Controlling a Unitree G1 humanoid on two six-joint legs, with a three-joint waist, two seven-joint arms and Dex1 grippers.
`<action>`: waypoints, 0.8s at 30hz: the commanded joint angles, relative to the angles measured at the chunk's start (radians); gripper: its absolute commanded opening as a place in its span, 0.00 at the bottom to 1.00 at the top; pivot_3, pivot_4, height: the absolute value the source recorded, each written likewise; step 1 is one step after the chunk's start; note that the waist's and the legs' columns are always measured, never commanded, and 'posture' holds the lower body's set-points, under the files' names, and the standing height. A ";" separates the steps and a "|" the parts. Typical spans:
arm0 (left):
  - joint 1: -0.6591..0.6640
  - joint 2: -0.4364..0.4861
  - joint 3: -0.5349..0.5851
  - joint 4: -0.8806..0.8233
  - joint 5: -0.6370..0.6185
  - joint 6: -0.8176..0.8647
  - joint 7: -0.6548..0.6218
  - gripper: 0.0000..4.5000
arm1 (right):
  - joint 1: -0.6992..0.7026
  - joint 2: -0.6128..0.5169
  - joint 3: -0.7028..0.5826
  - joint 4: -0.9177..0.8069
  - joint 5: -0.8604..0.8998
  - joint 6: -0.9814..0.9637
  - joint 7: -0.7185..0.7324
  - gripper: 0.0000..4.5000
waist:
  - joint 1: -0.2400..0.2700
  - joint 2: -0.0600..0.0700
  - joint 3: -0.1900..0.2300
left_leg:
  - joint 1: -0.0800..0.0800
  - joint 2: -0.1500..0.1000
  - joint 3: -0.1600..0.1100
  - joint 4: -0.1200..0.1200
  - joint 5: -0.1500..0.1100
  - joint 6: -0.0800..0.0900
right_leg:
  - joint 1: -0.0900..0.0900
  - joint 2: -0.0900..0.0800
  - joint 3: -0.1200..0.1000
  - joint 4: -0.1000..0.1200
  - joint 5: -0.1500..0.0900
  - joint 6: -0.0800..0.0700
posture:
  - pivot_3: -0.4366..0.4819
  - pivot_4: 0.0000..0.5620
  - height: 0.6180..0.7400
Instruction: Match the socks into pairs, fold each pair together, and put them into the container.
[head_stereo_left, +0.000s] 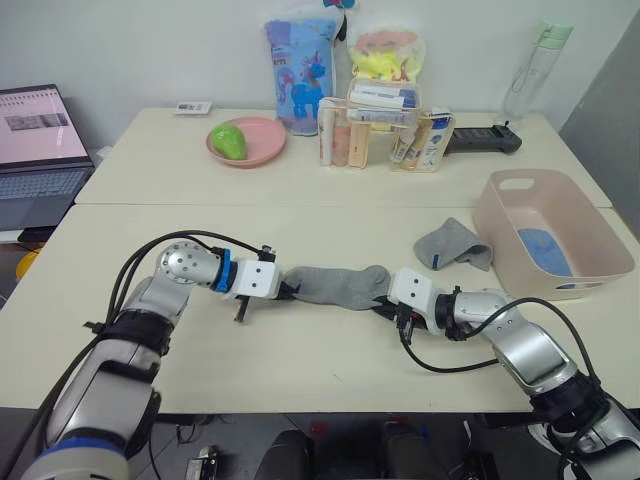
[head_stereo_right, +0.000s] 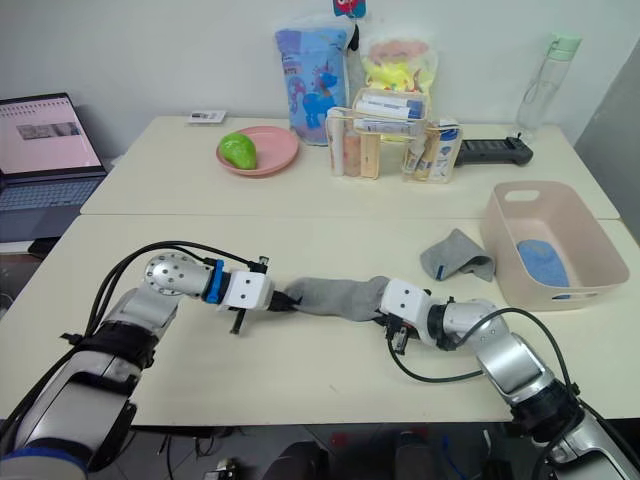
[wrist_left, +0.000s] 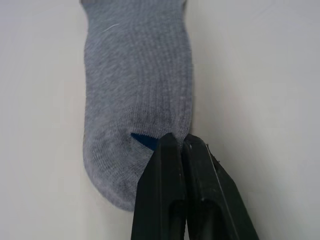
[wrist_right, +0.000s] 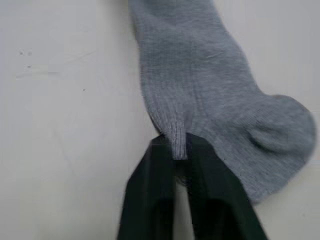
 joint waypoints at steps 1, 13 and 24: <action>0.078 0.085 0.023 -0.250 -0.116 0.243 -0.108 0.00 | 0.039 -0.023 -0.072 -0.165 0.093 0.101 0.027 0.00 | -0.003 0.000 0.000 | 0.000 0.000 0.000 0.000 0.000 0.000 | 0.000 0.000 0.001 0.000 0.000 0.000 | 0.48 0.27 0.69; 0.212 0.365 -0.074 -0.714 -0.488 0.991 -0.176 0.00 | 0.132 -0.011 -0.323 -0.456 0.600 0.778 -0.035 0.00 | -0.003 0.002 0.001 | 0.003 0.002 -0.002 0.000 -0.003 0.005 | 0.004 0.001 0.002 0.001 0.000 0.000 | 0.48 0.27 0.69; -0.080 0.057 -0.172 -0.139 -0.223 0.967 -0.116 0.00 | -0.078 0.079 -0.254 -0.150 0.486 0.785 -0.223 0.00 | 0.002 0.002 0.002 | 0.003 0.001 0.000 0.000 -0.003 0.005 | 0.003 0.009 0.002 0.002 -0.001 0.001 | 0.48 0.27 0.69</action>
